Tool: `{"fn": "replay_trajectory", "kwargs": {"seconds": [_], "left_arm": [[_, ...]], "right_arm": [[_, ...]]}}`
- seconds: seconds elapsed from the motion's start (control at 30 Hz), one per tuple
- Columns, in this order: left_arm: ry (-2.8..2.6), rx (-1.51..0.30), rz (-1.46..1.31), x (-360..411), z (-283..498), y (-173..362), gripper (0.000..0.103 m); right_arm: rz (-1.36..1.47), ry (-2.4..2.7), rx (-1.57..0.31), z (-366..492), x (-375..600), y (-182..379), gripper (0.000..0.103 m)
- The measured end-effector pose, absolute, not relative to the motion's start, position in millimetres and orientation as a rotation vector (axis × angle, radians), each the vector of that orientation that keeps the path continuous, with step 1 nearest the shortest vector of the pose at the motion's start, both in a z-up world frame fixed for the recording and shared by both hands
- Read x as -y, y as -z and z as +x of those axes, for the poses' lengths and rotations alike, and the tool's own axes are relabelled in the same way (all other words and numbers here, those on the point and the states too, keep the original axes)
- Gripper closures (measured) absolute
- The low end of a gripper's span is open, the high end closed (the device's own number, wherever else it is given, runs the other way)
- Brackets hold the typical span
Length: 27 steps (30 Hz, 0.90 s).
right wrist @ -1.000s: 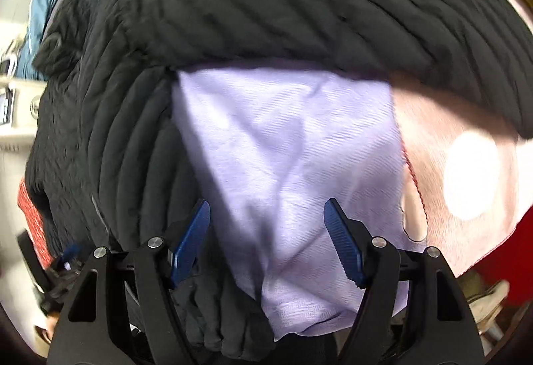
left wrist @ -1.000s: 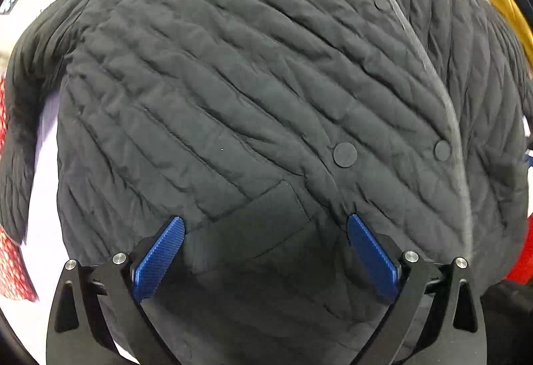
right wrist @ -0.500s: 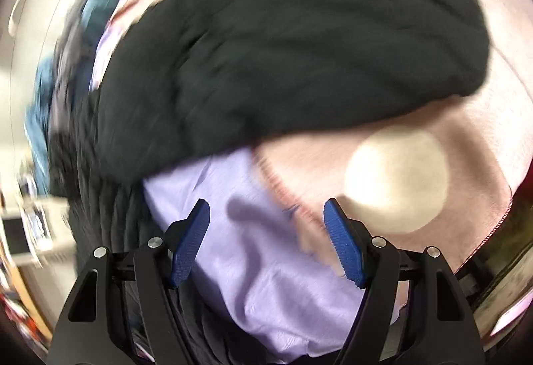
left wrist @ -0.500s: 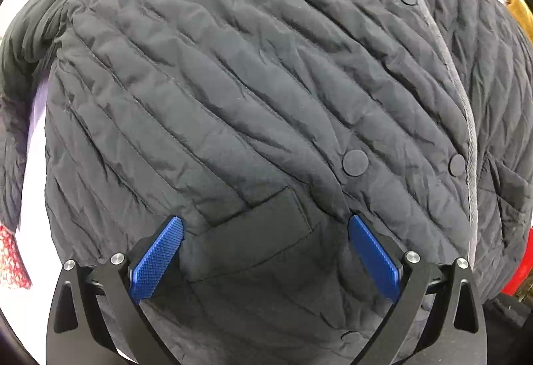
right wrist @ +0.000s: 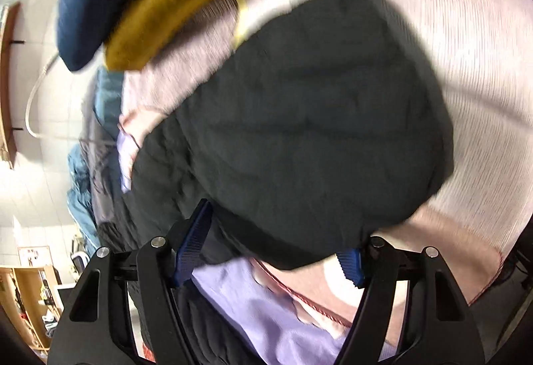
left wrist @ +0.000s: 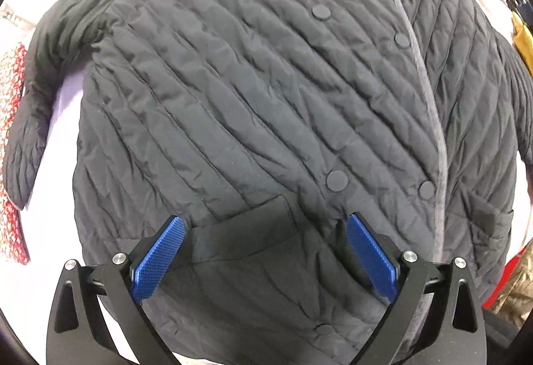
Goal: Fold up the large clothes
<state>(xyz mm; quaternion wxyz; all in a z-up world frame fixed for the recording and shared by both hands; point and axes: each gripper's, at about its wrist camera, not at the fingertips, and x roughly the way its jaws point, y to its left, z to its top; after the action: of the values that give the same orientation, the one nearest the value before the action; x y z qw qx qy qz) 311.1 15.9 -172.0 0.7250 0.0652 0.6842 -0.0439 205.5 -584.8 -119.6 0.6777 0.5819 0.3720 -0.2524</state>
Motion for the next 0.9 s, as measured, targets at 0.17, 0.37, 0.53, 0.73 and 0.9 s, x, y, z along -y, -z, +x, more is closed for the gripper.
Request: {"fn": "replay_trajectory", "kwargs": {"seconds": [0.17,0.37,0.53,0.73,0.9], "left_arm": [[0.077,-1.501,0.109,-7.4,310.5,143.7,0.007],[0.071,-1.491,0.088,0.5,296.9,111.9,0.007],[0.076,-1.494,0.08,17.5,285.7,98.0,0.007],[0.098,-1.474,0.106,31.4,271.2,90.7,0.007],[0.087,-1.464,0.053,20.2,269.7,92.9,0.007]], "right_arm": [[1.376,0.594,-0.824,203.9,611.0,129.8,0.038],[1.32,0.597,-0.829,200.9,614.5,122.9,0.048],[1.269,0.634,-0.882,202.7,611.6,124.0,0.065],[1.171,0.654,-0.899,208.4,608.1,111.3,0.084],[1.039,0.604,-0.88,230.8,593.7,71.8,0.091]]}}
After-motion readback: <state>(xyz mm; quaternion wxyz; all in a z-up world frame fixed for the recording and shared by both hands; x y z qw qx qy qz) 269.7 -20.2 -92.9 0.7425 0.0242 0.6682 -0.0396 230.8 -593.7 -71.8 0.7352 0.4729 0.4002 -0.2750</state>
